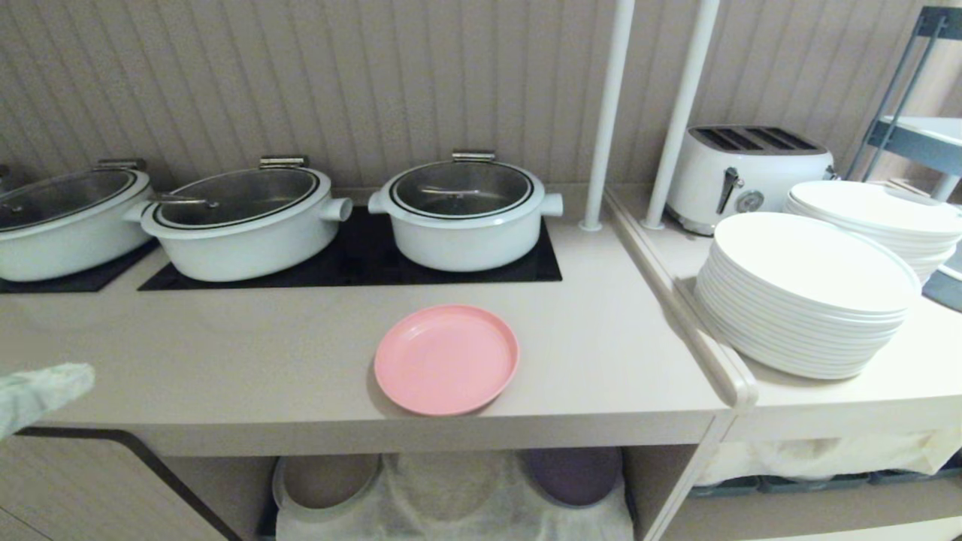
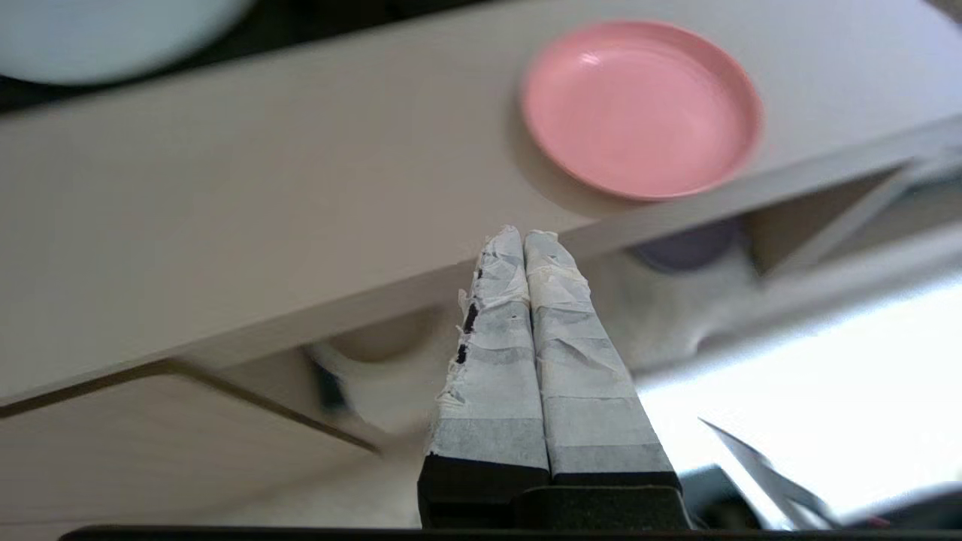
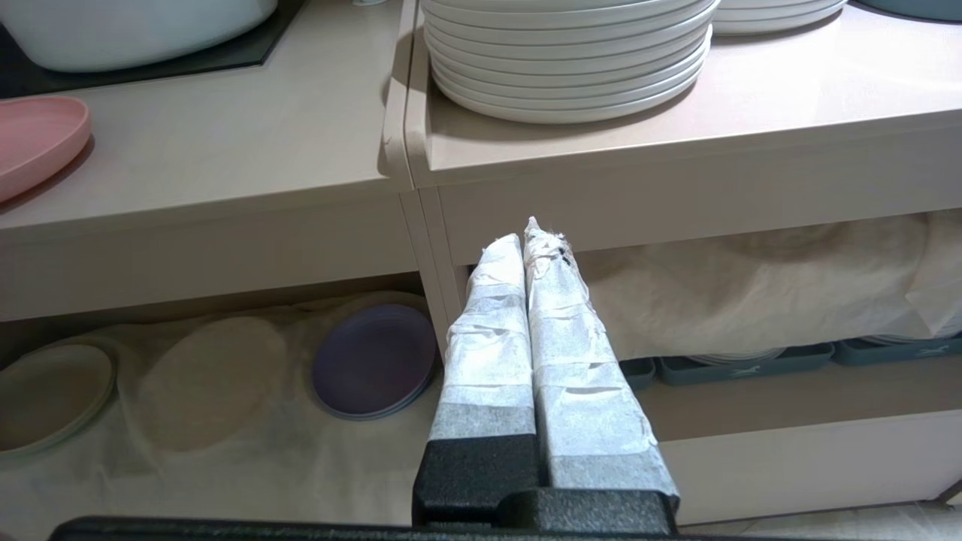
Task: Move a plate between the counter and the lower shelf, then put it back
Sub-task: Pick up the plate
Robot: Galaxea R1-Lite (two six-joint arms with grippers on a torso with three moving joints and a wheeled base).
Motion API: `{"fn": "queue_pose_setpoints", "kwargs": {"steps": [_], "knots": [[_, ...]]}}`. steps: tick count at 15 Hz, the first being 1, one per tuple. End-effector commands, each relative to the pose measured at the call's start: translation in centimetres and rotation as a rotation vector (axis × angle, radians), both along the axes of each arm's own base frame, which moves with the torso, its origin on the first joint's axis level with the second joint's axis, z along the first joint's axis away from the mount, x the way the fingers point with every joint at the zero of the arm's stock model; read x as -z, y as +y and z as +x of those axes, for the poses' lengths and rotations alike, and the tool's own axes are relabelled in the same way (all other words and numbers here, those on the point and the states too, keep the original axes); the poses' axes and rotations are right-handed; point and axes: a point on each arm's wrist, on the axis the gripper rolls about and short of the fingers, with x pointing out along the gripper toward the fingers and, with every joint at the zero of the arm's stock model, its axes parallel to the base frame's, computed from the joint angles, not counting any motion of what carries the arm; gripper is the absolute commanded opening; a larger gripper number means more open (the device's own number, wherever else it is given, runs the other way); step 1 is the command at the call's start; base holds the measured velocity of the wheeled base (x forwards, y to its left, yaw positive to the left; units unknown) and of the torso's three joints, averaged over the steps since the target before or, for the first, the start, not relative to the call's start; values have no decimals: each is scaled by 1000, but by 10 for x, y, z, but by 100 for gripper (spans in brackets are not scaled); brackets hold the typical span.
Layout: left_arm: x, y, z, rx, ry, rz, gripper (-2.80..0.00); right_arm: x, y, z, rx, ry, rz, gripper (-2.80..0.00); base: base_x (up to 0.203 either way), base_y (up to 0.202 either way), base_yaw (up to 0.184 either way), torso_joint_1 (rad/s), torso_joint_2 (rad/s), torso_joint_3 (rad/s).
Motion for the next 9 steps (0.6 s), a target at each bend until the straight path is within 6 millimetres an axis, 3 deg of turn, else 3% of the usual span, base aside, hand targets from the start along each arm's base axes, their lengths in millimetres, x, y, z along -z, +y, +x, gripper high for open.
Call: {"fn": "queue_pose_setpoints", "kwargs": {"steps": [1,5,9], "knots": [[-3,-11,43,39,125,-14,-280,0,0,0,0,-1,1,-280,0,0,0,0,0,0],[-20,-43,103,82,298,-81,-280,0,0,0,0,-1,1,-280,0,0,0,0,0,0],[-22,-78,152,27,464,-65,-280,0,0,0,0,-1,1,-280,0,0,0,0,0,0]]}}
